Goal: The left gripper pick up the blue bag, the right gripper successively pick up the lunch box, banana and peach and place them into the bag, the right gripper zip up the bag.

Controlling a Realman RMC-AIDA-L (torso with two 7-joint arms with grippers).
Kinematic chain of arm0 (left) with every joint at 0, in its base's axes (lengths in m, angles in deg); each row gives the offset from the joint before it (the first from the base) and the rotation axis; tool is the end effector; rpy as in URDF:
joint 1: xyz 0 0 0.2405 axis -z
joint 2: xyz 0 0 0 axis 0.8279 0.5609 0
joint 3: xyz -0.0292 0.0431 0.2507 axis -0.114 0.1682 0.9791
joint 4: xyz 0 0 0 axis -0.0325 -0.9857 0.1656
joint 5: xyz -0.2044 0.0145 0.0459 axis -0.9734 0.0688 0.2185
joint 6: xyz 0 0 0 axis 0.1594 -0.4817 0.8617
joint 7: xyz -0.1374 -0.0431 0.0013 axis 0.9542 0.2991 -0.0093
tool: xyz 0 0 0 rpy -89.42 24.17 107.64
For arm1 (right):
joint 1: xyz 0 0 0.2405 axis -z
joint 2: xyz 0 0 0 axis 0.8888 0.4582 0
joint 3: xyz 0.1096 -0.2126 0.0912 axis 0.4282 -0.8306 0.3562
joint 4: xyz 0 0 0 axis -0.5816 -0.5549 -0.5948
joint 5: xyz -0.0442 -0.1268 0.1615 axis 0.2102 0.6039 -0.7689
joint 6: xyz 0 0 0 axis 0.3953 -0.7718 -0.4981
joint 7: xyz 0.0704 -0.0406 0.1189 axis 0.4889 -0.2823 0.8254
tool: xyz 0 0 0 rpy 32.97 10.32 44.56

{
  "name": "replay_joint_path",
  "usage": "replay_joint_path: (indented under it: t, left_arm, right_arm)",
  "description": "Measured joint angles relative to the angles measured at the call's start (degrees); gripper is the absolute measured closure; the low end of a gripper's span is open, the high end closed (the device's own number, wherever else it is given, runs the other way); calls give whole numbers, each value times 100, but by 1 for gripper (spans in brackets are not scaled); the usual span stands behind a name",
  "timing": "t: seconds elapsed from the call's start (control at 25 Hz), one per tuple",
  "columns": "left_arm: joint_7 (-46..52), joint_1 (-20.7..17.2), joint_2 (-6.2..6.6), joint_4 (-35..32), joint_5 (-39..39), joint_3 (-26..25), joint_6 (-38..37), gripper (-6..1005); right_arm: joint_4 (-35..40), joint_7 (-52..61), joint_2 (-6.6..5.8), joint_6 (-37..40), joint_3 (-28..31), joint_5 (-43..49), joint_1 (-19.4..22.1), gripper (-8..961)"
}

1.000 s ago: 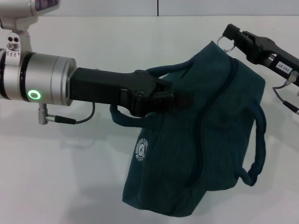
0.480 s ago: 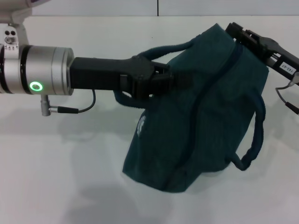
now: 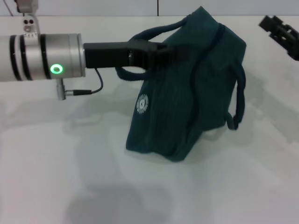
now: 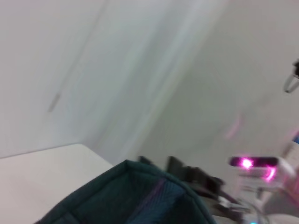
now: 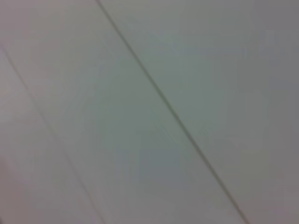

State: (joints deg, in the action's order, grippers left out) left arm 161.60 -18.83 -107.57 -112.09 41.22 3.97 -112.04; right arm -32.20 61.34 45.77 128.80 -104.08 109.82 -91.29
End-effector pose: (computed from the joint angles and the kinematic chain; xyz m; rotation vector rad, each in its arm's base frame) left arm -0.1588 0.3607 -0.0108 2.8020 0.9451 1.0272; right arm 0.2613 0.3465 0.0184 -2.0591 0.8737 1.4169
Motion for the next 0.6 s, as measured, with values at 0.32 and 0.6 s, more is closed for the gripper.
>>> replay_joint_path:
  t: [0.32, 0.6]
  left_arm:
    - [-56, 235, 2, 537, 43, 18, 1002, 897]
    - [-365, 111, -23, 644, -13, 50, 1191, 888]
  right_arm:
    - [49, -1, -19, 176, 414, -6, 335, 367]
    - [50, -4, -11, 243, 440, -8, 374, 365]
